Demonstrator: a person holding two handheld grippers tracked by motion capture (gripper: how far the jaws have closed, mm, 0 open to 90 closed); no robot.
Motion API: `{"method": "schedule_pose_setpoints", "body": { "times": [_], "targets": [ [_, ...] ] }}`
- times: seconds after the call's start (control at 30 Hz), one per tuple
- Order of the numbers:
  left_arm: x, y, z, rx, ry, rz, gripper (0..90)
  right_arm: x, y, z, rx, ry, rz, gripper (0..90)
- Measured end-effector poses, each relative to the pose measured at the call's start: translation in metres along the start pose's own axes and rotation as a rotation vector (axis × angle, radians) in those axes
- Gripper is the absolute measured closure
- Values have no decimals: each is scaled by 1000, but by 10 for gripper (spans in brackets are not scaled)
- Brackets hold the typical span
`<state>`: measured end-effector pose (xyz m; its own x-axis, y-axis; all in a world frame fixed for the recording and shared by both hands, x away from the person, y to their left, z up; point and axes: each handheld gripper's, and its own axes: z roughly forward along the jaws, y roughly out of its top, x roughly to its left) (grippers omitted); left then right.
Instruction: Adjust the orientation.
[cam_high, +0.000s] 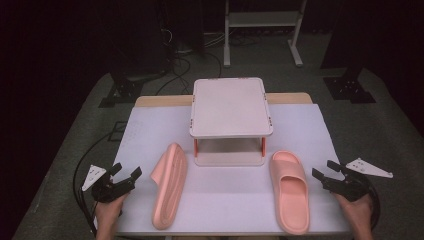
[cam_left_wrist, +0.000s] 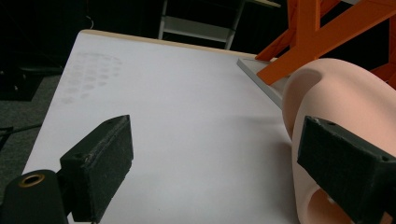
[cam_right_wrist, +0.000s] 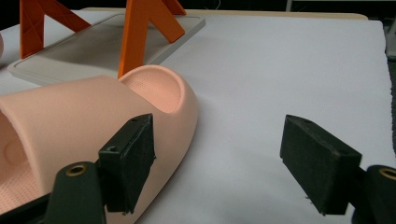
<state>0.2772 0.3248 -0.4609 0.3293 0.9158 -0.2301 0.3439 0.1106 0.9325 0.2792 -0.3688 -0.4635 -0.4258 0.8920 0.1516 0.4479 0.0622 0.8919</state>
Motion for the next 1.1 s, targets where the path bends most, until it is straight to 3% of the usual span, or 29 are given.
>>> {"method": "schedule_pose_setpoints", "body": {
  "times": [0.67,1.1],
  "targets": [
    [-7,-3,-5,-4,-17,10,104,3,0,-3,-15,-2,-1,254],
    [-15,-11,-21,4,-16,15,103,4,1,-2,-22,5,-6,251]
  ]
}}
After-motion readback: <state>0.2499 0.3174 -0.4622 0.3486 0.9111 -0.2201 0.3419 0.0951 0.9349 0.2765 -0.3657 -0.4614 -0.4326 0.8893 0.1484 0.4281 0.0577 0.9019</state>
